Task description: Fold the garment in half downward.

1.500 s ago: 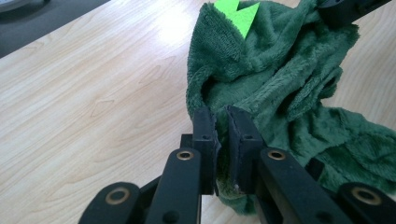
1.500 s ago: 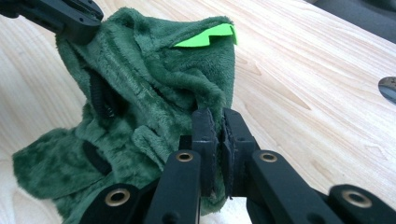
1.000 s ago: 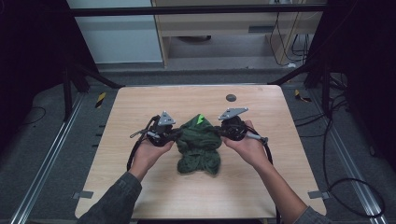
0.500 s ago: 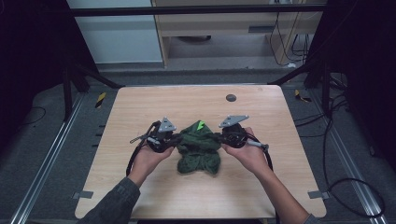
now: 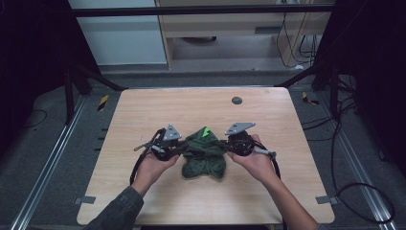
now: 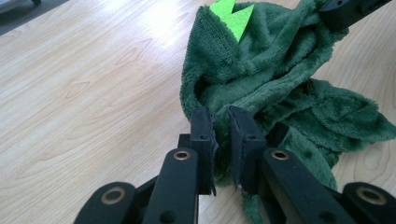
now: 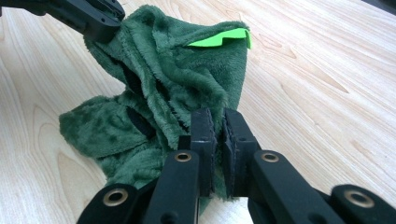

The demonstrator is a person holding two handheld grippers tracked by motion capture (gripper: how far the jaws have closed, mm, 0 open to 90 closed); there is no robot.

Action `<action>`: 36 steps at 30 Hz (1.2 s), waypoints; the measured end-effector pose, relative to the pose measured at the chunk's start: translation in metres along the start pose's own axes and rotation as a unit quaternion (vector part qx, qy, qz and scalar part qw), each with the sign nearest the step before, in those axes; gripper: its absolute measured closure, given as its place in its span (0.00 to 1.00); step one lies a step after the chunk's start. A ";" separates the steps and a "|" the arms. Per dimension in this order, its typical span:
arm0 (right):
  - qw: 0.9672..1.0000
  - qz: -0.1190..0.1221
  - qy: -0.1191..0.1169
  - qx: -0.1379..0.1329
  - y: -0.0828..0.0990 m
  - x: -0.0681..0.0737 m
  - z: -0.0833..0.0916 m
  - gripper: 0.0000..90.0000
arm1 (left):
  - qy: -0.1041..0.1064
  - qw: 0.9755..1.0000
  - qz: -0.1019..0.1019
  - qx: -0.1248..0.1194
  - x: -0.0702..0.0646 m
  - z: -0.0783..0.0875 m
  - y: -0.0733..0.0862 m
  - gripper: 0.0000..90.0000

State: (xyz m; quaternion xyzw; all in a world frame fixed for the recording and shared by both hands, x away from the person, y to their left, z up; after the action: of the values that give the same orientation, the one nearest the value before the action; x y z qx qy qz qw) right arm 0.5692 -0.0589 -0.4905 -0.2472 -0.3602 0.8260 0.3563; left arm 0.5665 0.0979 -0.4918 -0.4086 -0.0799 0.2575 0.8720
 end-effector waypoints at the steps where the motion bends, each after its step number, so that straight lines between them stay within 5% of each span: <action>1: 1.000 0.002 -0.001 0.000 0.000 0.001 0.000 0.93 | 0.001 1.000 0.000 0.000 -0.001 0.000 0.000 0.90; 36: 1.000 0.014 -0.014 0.004 0.021 0.021 0.008 0.90 | 0.016 1.000 0.002 -0.007 -0.020 -0.005 0.026 0.85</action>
State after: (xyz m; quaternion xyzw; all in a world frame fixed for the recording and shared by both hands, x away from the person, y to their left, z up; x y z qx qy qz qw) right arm 0.5420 -0.0564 -0.5043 -0.2389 -0.3582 0.8359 0.3404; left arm 0.5415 0.0986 -0.5133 -0.4189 -0.0674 0.2519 0.8698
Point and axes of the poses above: each handheld gripper's, and its own axes: z roughly backward along the jaws, y roughly out of its underside, x roughly to its left, the point moved 10 cm from there along -z, roughly forward along the jaws, and after that the axes turned 13 degrees about y, right-handed, at the moved point
